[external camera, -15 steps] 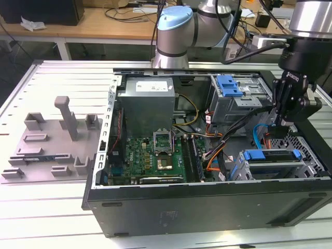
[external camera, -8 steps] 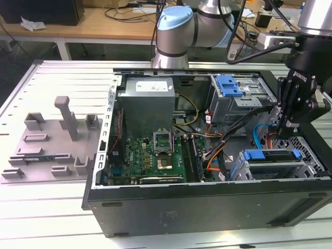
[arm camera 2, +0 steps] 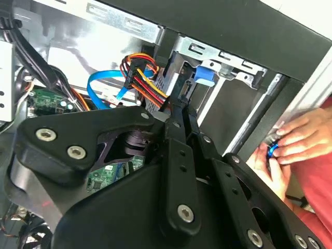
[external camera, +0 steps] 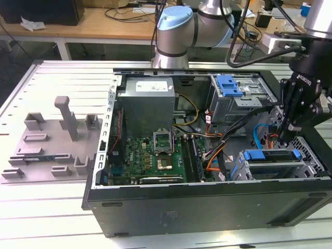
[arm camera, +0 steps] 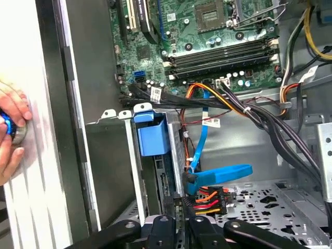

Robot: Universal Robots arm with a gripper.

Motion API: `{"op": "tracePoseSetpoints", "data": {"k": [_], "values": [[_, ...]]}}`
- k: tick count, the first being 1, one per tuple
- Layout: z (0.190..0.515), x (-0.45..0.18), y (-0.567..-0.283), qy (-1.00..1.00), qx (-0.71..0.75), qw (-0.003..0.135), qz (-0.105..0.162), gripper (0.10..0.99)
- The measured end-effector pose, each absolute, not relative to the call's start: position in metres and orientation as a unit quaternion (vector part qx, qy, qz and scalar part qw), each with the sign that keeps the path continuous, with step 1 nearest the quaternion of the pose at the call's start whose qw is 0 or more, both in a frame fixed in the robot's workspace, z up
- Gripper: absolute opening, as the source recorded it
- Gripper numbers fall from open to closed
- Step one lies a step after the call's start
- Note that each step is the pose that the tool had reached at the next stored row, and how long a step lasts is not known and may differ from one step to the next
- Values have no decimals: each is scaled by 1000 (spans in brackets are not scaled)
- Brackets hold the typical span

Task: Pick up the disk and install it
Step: 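Insert the first disk wire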

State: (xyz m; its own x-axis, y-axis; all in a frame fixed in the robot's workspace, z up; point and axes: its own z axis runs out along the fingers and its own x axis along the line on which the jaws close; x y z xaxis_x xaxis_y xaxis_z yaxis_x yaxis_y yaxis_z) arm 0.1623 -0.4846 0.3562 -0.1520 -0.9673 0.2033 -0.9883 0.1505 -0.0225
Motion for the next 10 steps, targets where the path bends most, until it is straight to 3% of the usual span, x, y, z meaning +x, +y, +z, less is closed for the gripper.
{"op": "tracePoseSetpoints", "data": {"k": [4, 10], "values": [[356, 162, -492, -757, 650, 49, 50, 165], [356, 162, -498, -754, 654, 41, 41, 165]]}}
